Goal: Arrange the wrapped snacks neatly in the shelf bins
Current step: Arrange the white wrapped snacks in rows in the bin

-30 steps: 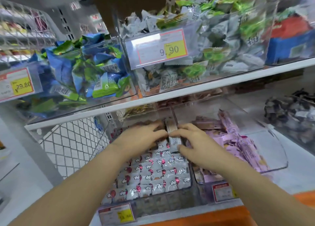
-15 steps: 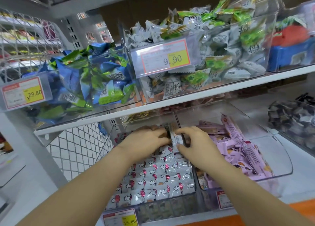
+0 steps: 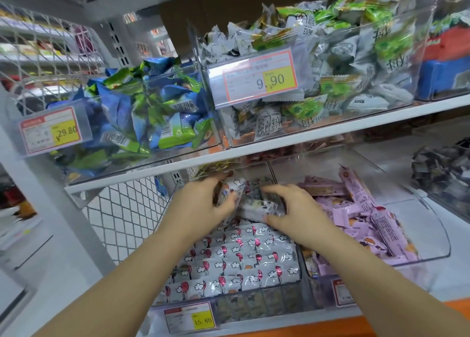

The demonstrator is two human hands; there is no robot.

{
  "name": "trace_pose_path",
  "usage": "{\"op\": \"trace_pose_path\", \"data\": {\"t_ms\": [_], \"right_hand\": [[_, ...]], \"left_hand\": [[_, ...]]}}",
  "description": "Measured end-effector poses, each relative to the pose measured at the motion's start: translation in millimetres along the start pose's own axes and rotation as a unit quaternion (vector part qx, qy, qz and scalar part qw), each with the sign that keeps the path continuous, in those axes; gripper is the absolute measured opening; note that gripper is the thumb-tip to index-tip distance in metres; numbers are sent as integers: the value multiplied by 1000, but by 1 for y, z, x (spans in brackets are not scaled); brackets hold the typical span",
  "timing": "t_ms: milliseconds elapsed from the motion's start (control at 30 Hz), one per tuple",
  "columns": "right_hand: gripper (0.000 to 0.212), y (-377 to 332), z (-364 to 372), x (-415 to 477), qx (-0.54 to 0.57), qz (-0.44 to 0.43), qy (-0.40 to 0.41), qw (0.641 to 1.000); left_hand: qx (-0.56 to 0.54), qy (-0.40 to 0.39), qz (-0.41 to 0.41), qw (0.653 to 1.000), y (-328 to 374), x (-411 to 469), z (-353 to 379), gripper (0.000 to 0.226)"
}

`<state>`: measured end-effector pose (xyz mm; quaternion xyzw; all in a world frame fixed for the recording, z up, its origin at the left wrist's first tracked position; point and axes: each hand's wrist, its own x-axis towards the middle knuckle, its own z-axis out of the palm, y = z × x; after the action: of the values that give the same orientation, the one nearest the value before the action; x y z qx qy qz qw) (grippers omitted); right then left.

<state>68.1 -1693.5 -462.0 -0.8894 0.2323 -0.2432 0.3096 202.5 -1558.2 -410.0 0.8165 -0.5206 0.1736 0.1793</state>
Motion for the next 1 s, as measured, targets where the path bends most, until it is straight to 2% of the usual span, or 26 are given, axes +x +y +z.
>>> {"op": "trace_pose_path", "data": {"t_ms": [133,300,400,567,633,767,867,1000], "right_hand": [[57,-5,-2,-2,-51,-10,-10,999],[54,-10,2,-2,-118,5,-12,993],[50,-11,3,-2,-140,5,6,990],[38,-20,1,-8,-147,-47,90,984],[33,-28,1,-13,-149,-67,77,984],[28,-34,10,-22,-151,-63,-2,987],[39,-31,15,-22,-167,-46,-53,983],[56,-30,15,-20,-192,-40,-66,978]], "left_hand": [[-3,27,-65,997,-8,-11,-2,34],[-23,-78,-182,980,-24,-23,11,47],[-13,-99,-205,974,-30,-25,16,51],[-50,-157,-222,961,-29,-26,18,58],[-78,-179,-237,952,-31,-25,17,58],[-142,-211,-257,932,-37,-23,14,58],[-185,-225,-257,921,-36,-22,9,60],[-190,-244,-255,916,-33,-17,5,62]]}}
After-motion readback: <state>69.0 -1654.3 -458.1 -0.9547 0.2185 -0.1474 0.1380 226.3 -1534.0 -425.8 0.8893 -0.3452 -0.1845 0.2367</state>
